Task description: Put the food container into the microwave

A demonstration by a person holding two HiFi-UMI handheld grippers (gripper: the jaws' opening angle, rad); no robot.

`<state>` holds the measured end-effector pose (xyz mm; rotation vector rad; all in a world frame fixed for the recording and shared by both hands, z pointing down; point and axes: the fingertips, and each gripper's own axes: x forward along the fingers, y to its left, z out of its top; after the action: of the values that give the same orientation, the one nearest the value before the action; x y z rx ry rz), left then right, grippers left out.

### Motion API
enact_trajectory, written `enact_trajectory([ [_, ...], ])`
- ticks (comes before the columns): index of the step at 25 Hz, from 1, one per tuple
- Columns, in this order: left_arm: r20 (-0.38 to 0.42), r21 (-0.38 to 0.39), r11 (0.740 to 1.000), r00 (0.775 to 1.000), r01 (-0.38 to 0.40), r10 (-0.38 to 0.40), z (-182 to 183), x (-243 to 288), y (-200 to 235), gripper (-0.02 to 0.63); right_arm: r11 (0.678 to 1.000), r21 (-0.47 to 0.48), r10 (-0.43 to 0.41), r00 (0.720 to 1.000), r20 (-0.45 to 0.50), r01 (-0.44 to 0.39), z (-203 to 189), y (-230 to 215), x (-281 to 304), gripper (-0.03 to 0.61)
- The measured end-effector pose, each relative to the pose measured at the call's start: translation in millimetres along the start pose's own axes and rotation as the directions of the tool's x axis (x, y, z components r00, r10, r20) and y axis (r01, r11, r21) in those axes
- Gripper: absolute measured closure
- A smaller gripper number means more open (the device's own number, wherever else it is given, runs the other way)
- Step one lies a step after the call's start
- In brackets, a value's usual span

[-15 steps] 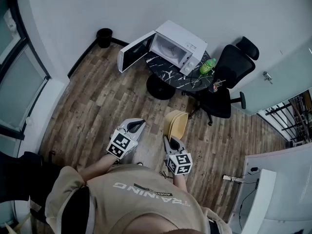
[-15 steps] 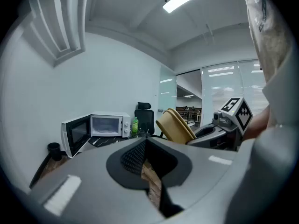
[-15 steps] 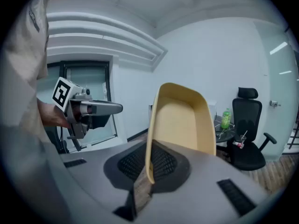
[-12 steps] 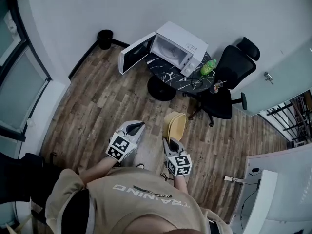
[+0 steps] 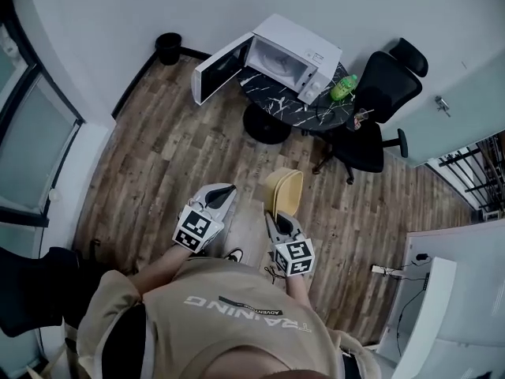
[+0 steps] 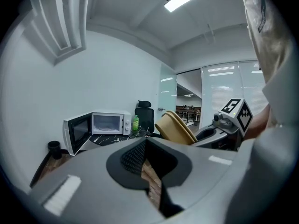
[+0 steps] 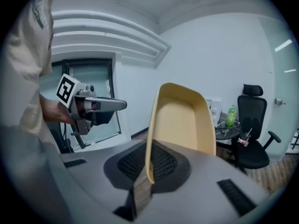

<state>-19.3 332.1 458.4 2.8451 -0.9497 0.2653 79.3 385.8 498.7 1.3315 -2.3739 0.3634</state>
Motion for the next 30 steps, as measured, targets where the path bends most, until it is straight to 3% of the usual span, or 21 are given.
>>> enact_trajectory([
  [4, -0.041, -0.014, 0.999, 0.998, 0.048, -0.048, -13.5, 4.2, -0.2, 0.623, 0.999, 0.023, -0.023, 1.000, -0.021, 0.023, -4.6, 1.6, 3.3, 0.557],
  [16, -0.059, -0.003, 0.990, 0.988, 0.144, -0.144, -32.6, 36.5, 40.5, 0.623, 0.993, 0.052, -0.097, 0.990, -0.100, 0.103, -10.3, 5.8, 44.7, 0.557],
  [24, -0.073, -0.015, 0.993, 0.990, 0.118, -0.119, -39.1, 62.4, 59.1, 0.623, 0.992, 0.071, -0.100, 0.989, -0.110, 0.108, -12.2, -26.5, 66.8, 0.557],
  [30, -0.063, -0.013, 0.999, 0.997, 0.049, -0.049, -19.4, 85.6, 66.4, 0.623, 0.997, 0.062, -0.042, 0.997, -0.068, 0.046, 10.2, -70.4, 90.5, 0.557],
])
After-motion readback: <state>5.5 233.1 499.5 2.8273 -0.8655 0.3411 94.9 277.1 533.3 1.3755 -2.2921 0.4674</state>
